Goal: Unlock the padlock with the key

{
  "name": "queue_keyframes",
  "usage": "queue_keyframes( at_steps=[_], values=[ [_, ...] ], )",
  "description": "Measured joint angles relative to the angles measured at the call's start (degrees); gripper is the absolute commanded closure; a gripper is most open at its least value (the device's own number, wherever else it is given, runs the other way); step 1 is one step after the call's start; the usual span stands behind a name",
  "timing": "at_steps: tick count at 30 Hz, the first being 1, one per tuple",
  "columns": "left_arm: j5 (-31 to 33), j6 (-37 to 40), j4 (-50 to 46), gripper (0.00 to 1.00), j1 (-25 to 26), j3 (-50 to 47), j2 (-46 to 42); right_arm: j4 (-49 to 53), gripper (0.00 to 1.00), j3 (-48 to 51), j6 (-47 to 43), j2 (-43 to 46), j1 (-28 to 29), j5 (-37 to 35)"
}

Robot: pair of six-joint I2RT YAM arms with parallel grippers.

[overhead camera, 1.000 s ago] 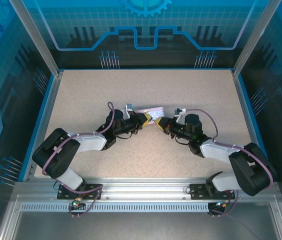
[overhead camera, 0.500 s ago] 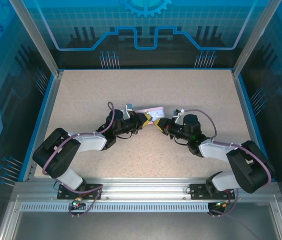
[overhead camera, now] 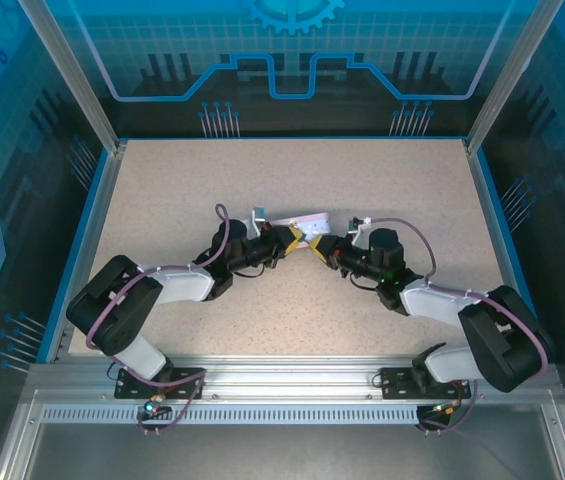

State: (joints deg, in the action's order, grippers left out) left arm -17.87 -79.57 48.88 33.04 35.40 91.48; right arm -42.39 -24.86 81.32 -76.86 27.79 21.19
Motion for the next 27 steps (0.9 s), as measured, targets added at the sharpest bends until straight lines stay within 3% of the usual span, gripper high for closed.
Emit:
queue_keyframes(
  at_steps=[27],
  values=[
    [0.09,-0.04,0.85,1.00,-0.09,0.00,0.42,1.25,1.00,-1.27,-0.35,-0.48,-0.11,0.02]
  ],
)
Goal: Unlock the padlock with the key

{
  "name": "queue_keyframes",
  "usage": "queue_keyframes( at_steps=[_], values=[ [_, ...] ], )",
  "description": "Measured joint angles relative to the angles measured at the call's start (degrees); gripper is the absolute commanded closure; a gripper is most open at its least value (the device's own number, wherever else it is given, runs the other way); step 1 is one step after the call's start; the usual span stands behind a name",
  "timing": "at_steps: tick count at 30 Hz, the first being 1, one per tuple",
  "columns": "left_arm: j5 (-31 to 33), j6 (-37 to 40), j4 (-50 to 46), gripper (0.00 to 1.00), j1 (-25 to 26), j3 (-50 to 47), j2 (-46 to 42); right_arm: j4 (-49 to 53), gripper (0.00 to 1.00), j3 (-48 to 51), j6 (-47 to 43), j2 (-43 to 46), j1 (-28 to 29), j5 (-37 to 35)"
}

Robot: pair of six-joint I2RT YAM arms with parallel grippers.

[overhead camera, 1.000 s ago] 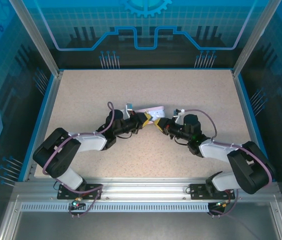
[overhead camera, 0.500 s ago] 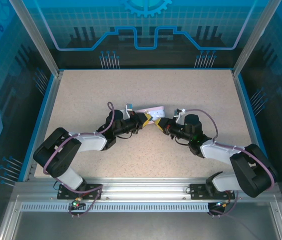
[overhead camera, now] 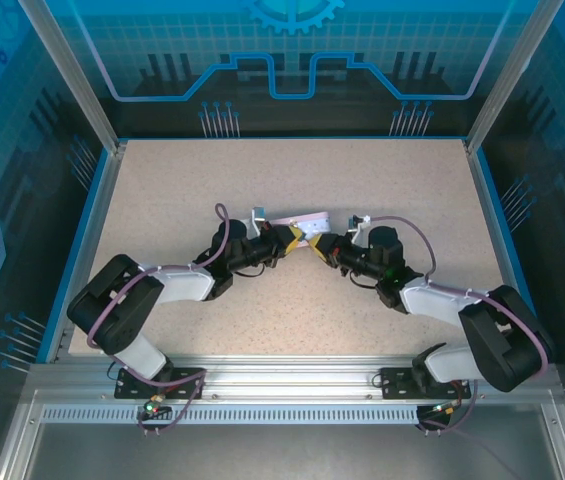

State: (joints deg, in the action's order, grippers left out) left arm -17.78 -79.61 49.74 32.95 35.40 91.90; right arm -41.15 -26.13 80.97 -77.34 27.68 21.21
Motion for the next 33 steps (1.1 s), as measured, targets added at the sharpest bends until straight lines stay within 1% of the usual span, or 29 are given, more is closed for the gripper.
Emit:
queue_keyframes(
  at_steps=[20,33],
  values=[
    [0.35,-0.02,0.39,1.00,-0.28,0.00,0.33,-0.09,1.00,-0.87,-0.20,-2.84,-0.55,0.11],
    [0.35,-0.02,0.44,1.00,-0.28,-0.28,0.31,-0.02,1.00,-1.44,-0.22,-3.04,-1.14,0.24]
  ],
)
